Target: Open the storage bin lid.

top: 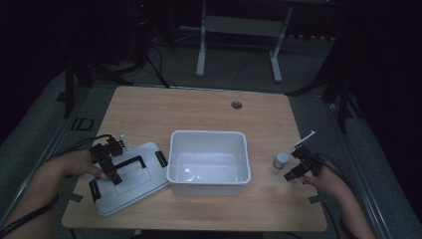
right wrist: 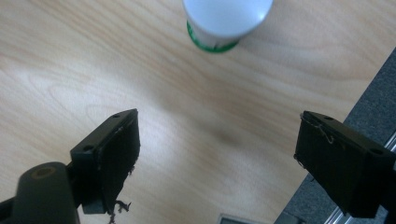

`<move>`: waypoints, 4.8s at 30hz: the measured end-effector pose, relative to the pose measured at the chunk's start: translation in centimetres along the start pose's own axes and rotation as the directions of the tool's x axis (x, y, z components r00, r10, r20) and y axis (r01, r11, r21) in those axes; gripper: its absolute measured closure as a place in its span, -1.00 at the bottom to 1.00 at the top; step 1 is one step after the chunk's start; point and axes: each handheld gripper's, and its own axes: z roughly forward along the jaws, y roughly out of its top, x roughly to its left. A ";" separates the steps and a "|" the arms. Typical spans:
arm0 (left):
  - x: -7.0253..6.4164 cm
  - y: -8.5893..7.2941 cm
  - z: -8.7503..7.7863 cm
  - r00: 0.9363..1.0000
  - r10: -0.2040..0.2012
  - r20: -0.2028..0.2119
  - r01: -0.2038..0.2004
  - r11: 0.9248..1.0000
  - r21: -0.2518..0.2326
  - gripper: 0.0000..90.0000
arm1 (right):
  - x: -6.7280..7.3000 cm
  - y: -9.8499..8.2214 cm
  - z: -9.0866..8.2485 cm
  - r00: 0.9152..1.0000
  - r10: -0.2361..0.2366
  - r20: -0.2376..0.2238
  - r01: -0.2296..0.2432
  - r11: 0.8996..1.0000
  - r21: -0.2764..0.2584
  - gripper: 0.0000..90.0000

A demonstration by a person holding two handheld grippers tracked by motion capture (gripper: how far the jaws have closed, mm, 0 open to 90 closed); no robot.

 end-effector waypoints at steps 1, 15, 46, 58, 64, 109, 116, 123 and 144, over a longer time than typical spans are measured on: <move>0.0 0.0 0.0 1.000 0.003 0.001 -0.003 1.000 0.000 -0.69 | 0.0 0.4 0.0 1.000 -0.002 -0.002 0.002 1.000 -0.002 -0.70; -0.1 0.2 -0.1 1.000 0.018 -0.001 -0.018 1.000 -0.009 -0.69 | 0.3 3.9 -0.1 1.000 -0.012 -0.013 0.012 1.000 -0.010 -0.70; 0.1 0.1 0.4 1.000 0.028 0.009 -0.028 1.000 -0.006 -0.64 | 0.4 7.6 2.1 0.998 -0.057 0.006 0.056 0.994 0.098 -0.13; -0.2 0.3 0.7 0.999 0.041 0.005 -0.041 0.999 0.004 -0.64 | 0.2 7.2 2.5 0.999 -0.054 -0.004 0.054 0.991 0.120 -0.14; -0.3 0.5 0.8 0.999 0.041 0.010 -0.041 0.999 0.004 -0.64 | -0.1 7.2 2.4 0.999 -0.052 0.008 0.051 0.993 0.108 0.10; -0.7 0.5 0.1 0.998 0.066 -0.013 -0.066 0.998 0.016 -0.63 | 5.5 4.5 -3.9 0.772 -0.627 -0.105 0.636 0.764 0.108 0.11; -0.8 0.6 0.0 0.998 0.068 -0.015 -0.067 0.998 0.013 -0.63 | 6.7 4.9 -6.2 0.747 -0.658 -0.094 0.665 0.738 0.113 0.11; -0.9 0.7 0.1 0.997 0.073 -0.013 -0.072 0.997 0.020 -0.63 | 7.9 5.4 -7.9 0.729 -0.679 -0.088 0.685 0.719 0.117 0.11; -1.2 1.0 -0.3 0.996 0.083 -0.017 -0.083 0.996 0.017 -0.63 | 11.6 8.3 -13.8 0.687 -0.725 -0.040 0.725 0.683 0.084 0.11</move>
